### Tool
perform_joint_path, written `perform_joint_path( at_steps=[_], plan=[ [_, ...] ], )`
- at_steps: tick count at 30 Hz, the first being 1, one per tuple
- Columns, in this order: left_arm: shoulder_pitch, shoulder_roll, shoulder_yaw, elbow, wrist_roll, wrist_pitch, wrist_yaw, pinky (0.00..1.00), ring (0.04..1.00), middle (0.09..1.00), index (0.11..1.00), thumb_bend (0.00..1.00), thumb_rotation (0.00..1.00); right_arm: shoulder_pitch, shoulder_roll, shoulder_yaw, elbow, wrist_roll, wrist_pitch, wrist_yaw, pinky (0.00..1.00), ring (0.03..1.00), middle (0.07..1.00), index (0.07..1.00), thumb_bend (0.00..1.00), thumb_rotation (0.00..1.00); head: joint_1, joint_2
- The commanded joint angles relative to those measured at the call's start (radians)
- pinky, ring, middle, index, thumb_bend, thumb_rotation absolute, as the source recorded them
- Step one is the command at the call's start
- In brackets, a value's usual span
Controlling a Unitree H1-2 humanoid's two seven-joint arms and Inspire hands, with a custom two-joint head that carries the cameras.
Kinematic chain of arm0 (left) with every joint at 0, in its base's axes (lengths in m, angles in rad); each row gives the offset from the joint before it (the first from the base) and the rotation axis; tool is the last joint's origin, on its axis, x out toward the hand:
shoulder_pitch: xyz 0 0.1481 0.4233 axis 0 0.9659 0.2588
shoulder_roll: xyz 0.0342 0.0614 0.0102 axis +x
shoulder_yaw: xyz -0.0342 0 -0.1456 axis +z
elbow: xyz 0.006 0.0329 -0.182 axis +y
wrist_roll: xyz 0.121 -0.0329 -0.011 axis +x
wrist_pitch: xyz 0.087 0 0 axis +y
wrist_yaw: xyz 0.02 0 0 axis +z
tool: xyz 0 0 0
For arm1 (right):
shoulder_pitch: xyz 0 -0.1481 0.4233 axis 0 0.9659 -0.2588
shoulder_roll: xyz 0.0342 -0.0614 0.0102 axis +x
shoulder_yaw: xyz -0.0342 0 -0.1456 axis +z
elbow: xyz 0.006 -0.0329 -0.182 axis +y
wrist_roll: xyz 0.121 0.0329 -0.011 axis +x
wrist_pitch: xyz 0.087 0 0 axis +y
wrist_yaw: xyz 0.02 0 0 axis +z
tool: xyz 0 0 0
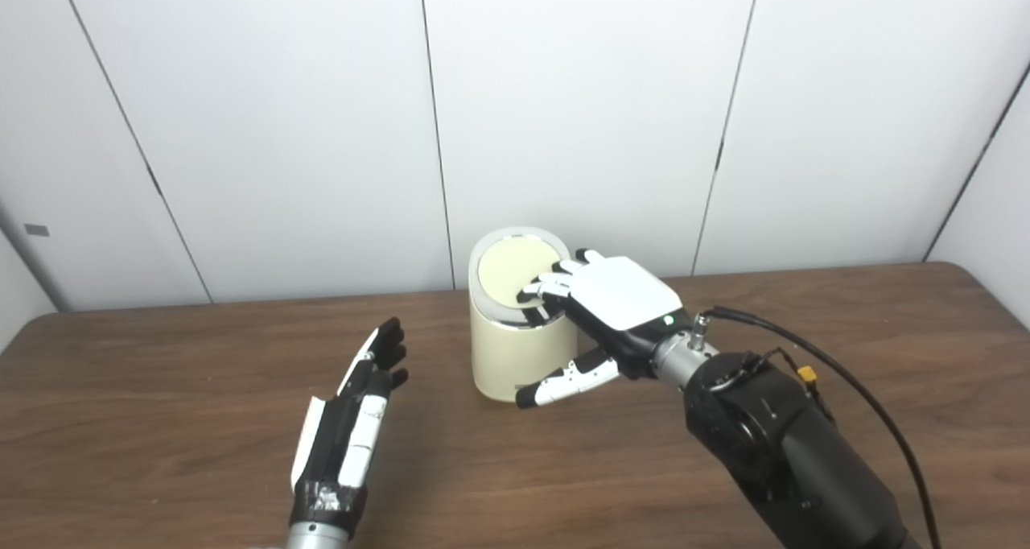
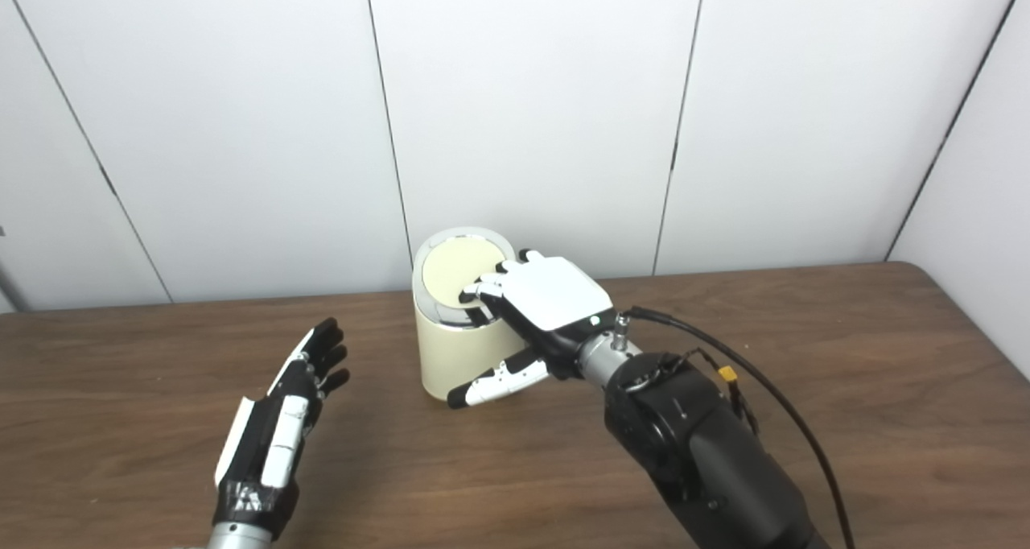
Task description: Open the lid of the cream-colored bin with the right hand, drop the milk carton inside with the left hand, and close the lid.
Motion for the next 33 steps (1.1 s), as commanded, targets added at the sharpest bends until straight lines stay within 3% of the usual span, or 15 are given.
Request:
perform_joint_path(
  at_steps=[1,10,14,17,20,24,26,28,33],
  plan=[
    [-0.03,-0.002,0.006,-0.042,0.012,-0.013,0.002,0.91,0.935,0.945,0.973,0.72,0.93,0.045,-0.023,0.011,0.079,-0.015,0.04,0.088,1.0,0.939,0.874,0.832,0.87,0.87,-0.001,0.0],
    [-0.025,-0.003,0.009,-0.044,0.009,-0.012,0.0,0.9,0.931,0.942,0.97,0.7,0.92,0.067,-0.021,-0.003,0.042,-0.012,0.048,0.092,1.0,0.939,0.875,0.835,0.86,0.87,0.0,0.002],
    [-0.023,-0.004,0.009,-0.042,0.009,-0.011,-0.001,0.91,0.932,0.943,0.97,0.71,0.92,0.097,-0.006,-0.049,-0.002,0.046,0.042,0.04,1.0,0.928,0.859,0.819,0.85,0.82,0.001,0.001],
    [-0.022,-0.006,0.009,-0.043,0.006,-0.009,-0.001,0.9,0.927,0.942,0.968,0.69,0.92,0.128,0.042,-0.113,-0.081,0.106,0.054,-0.033,0.98,0.909,0.846,0.812,0.79,0.8,0.003,0.002],
    [-0.025,-0.011,0.013,-0.039,0.008,-0.006,0.005,0.89,0.914,0.935,0.958,0.67,0.93,0.149,0.123,-0.178,-0.184,0.131,0.061,-0.141,0.9,0.897,0.831,0.814,0.66,0.72,0.003,0.002],
    [-0.029,-0.017,0.015,-0.028,0.012,-0.017,0.011,0.86,0.896,0.922,0.945,0.63,0.93,0.145,0.207,-0.254,-0.236,0.193,-0.018,-0.334,0.89,0.939,0.902,0.878,0.59,0.69,0.003,-0.004],
    [-0.03,-0.019,0.015,-0.025,0.014,-0.021,0.011,0.85,0.896,0.923,0.945,0.63,0.94,0.138,0.223,-0.284,-0.241,0.236,-0.053,-0.39,0.97,0.983,0.942,0.952,0.59,0.76,0.005,-0.005],
    [-0.031,-0.02,0.016,-0.022,0.014,-0.024,0.011,0.83,0.894,0.924,0.945,0.62,0.94,0.133,0.232,-0.305,-0.254,0.255,-0.069,-0.428,0.98,0.996,0.972,0.983,0.58,0.79,0.008,-0.007],
    [-0.029,-0.025,0.019,-0.03,0.008,-0.015,0.012,0.83,0.887,0.918,0.94,0.64,0.93,0.177,0.255,-0.35,-0.278,0.302,-0.103,-0.528,0.81,0.91,0.92,0.905,0.52,0.77,0.015,-0.004]
  ],
)
